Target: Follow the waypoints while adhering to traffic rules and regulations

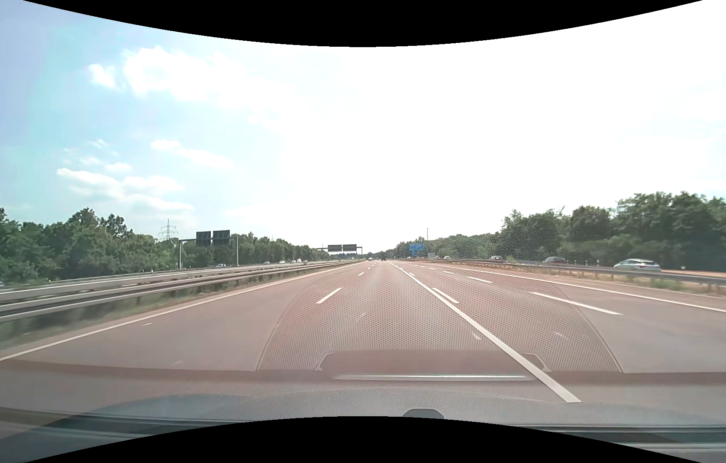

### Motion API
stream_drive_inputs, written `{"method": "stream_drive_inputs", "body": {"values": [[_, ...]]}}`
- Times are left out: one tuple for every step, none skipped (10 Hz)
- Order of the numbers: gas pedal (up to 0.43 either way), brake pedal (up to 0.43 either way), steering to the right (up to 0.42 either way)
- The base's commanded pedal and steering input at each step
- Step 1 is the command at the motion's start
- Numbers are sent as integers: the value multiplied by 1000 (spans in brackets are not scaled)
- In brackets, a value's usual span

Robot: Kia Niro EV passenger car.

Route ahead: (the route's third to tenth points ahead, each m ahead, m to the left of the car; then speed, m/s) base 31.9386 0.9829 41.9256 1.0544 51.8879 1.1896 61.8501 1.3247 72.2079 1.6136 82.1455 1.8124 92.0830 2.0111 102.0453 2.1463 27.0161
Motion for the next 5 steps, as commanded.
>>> {"method": "stream_drive_inputs", "body": {"values": [[220, 0, -7], [220, 0, -8], [220, 0, -8], [220, 0, -8], [220, 0, -8]]}}
